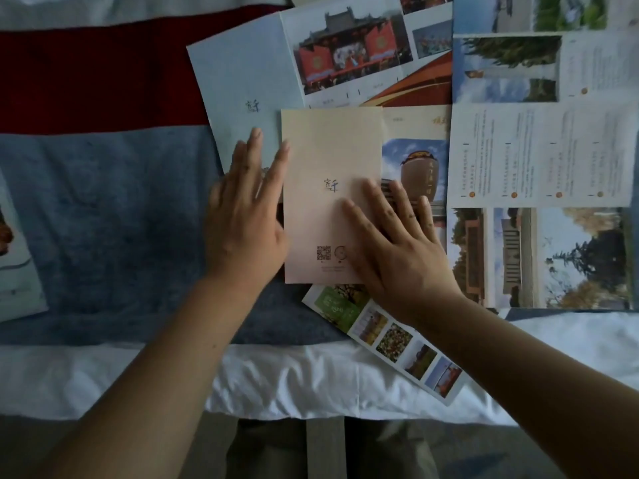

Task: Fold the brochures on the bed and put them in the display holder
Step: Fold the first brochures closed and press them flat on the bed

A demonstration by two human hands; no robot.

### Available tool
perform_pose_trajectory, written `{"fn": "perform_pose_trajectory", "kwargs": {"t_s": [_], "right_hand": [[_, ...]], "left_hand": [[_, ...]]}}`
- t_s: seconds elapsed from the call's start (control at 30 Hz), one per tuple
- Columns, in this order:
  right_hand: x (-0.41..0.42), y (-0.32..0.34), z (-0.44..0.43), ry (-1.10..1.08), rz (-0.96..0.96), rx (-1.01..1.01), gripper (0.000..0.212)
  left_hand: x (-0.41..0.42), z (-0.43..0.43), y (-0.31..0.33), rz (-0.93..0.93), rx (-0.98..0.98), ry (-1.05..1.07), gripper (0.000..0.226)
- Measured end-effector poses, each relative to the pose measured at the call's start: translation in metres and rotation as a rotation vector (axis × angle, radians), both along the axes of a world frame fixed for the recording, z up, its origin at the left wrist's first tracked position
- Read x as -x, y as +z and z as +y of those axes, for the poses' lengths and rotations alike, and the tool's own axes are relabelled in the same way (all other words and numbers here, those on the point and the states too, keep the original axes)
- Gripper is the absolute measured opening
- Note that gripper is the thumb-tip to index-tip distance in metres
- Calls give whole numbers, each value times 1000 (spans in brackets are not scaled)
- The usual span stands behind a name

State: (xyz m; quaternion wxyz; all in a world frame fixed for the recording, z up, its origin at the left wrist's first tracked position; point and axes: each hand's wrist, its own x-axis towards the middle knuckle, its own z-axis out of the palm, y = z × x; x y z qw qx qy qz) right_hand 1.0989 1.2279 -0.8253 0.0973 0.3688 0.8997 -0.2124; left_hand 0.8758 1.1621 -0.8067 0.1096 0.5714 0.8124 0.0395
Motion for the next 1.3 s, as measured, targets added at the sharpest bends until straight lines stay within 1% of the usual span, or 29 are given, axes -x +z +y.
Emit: {"fn": "perform_pose_trajectory", "kwargs": {"t_s": [0.07, 0.13, 0.23, 0.4, 0.47, 0.53, 0.63, 0.8, 1.0, 1.1, 1.2, 1.3], "right_hand": [[1, -5, -3, -9, -8, -19, 63], [0, -8, -4, -6, -10, -38, 64], [0, -11, -5, -5, -13, -61, 64], [2, -14, -7, -5, -38, -91, 64], [2, -14, -8, -8, -33, -92, 65], [3, -14, -9, -14, -33, -95, 65], [5, -12, -10, -23, -31, -96, 65], [13, -10, -13, -37, -43, -72, 66], [21, -5, -14, -41, -79, -58, 67], [28, -3, -18, -53, -70, -56, 66], [37, -3, -20, -59, -82, -55, 66], [47, -2, -21, -53, -101, -51, 66]], "left_hand": [[17, -8, -6, -9, 83, -14, 93], [28, -13, -11, -34, 105, -6, 86], [41, -13, -19, -76, 66, -30, 82], [51, -11, -20, -125, 1, -58, 85], [52, -14, -17, -150, -44, -65, 79], [52, -17, -15, -168, -93, -65, 66], [54, -20, -17, -148, -184, -69, 46], [59, -20, -23, -152, -393, -53, 30], [80, -20, -22, -151, -570, -64, 22], [93, -19, -18, -219, -589, -64, 18], [95, -17, -11, -326, -618, -22, 22], [97, -13, -1, -346, -671, 51, 18]]}}
